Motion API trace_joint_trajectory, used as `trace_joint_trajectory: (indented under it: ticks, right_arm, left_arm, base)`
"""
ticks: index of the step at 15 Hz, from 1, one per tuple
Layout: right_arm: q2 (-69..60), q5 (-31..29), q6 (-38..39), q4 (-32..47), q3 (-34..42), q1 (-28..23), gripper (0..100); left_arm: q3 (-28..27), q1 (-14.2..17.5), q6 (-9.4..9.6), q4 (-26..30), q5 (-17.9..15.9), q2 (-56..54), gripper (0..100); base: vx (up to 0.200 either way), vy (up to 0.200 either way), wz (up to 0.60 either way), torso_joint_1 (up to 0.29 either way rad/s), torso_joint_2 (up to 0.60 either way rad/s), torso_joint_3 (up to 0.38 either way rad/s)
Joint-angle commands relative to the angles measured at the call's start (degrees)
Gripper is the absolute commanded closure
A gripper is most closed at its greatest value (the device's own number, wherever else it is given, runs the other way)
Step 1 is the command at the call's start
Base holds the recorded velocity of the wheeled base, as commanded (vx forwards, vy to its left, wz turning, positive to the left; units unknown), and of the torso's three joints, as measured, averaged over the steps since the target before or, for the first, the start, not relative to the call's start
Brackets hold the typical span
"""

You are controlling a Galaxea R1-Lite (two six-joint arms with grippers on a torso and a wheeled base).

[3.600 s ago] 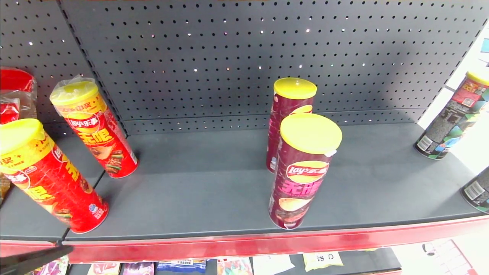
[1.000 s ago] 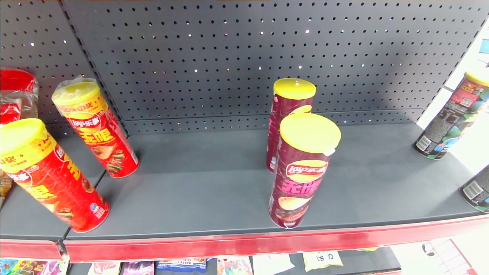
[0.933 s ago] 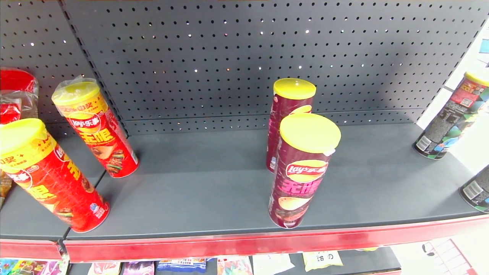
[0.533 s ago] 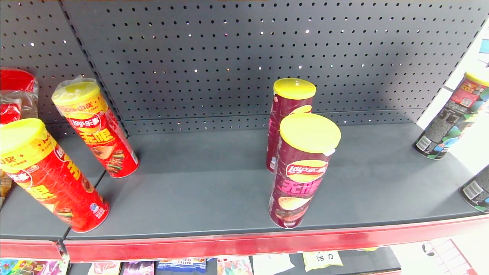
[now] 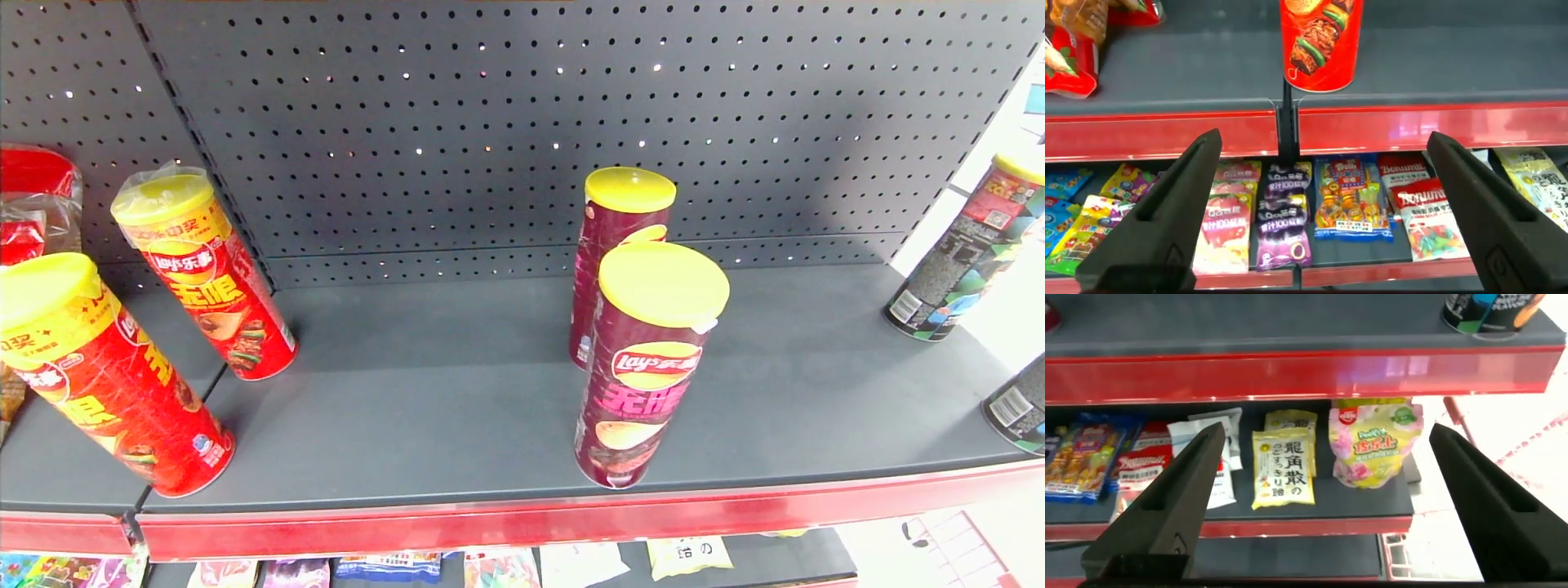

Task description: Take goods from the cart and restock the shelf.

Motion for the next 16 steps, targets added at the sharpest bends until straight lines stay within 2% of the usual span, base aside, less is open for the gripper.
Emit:
trace_joint_trajectory:
  ticks: [1,4,10,16]
  right_arm:
    - [-1.6,0.4,0.1,0.0,0.1,-0.1,0]
    - [-4.4,0.3,-0.1,0.0,0.1,-1.3,0]
    - [-4.4,-0.5,-0.2,0.0,0.1,-1.4,0]
    - [-4.4,-0.6,-0.2,0.0,0.1,-1.4,0]
  left_arm:
    - [0.0,0.0,-0.04,-0.1,0.0,0.0,0]
    - [0.0,0.0,-0.04,-0.1,0.0,0.0,0]
    - [0.0,0.0,-0.04,0.0,0.0,0.0,0]
    - [0.0,0.0,-0.04,-0.1,0.1,0.0,0]
  base:
    - [0.0,0.0,0.0,0.0,0.0,0.0]
    - [0.0,0.0,0.0,0.0,0.0,0.0]
    - [-0.2,0.0,0.0,0.006,0.0,0.0]
    - [0.0,0.0,0.0,0.0,0.0,0.0]
